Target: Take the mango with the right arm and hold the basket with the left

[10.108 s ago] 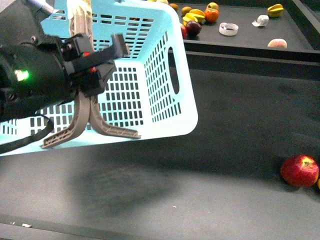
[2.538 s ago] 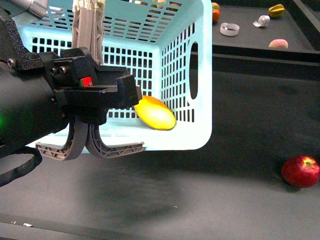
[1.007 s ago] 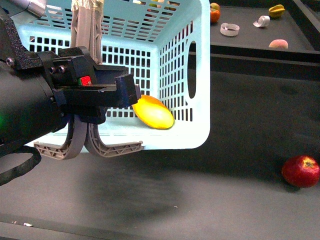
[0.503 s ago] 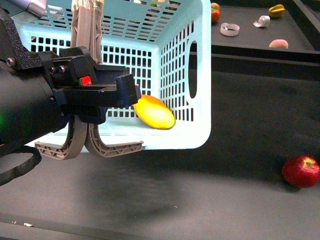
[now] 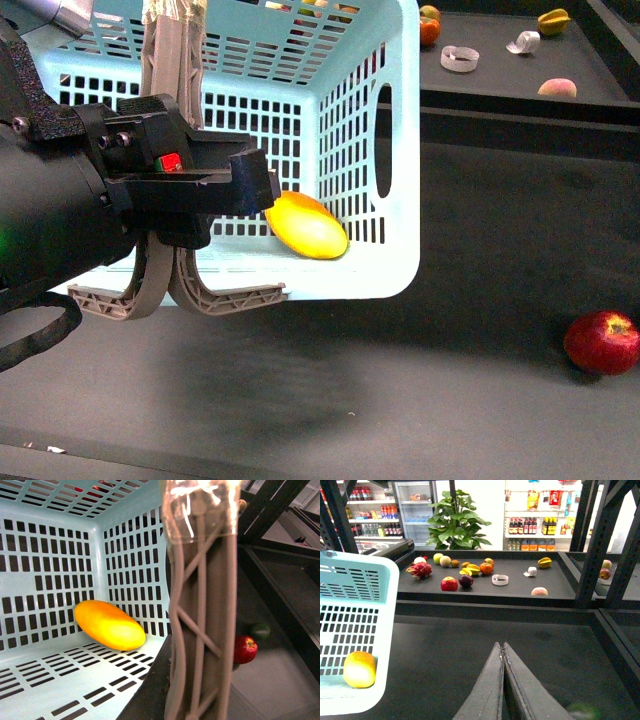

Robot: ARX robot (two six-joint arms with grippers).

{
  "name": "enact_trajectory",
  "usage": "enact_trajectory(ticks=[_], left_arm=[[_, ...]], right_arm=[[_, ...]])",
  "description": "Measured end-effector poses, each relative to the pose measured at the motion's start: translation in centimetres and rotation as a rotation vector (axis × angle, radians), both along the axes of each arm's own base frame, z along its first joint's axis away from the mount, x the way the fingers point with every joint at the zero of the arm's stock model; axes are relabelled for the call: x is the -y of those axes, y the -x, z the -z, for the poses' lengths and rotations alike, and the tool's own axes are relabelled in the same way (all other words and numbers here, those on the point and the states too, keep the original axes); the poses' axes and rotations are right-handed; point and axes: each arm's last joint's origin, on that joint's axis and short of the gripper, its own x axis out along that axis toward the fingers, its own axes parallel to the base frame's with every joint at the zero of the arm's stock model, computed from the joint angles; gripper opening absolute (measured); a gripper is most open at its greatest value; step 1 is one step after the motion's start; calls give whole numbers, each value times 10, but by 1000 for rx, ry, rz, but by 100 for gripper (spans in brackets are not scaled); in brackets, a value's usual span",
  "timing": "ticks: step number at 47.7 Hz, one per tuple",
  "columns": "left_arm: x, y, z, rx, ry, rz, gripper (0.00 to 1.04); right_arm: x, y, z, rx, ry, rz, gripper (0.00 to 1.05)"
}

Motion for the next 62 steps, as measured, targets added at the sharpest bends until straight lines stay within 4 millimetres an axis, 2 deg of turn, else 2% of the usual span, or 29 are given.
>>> enact_trajectory(ticks=[15,20,31,38,55,58,62], left_arm=[[0,0,0,0,1,0,6],[0,0,0,0,0,0,6],[0,0,0,0,0,0,6],[0,0,0,0,0,0,6],[0,-1,1,34,9,-9,6],[-2,-8,6,117,54,-21,6],[-5,-25,2,162,87,-54,6]], right_arm=[[0,0,0,0,0,0,2],[0,0,0,0,2,0,17],[0,0,0,0,2,0,70],[0,0,0,0,2,0,98],[0,0,0,0,1,0,96],[0,0,0,1,1,0,96],[0,0,0,1,1,0,96]])
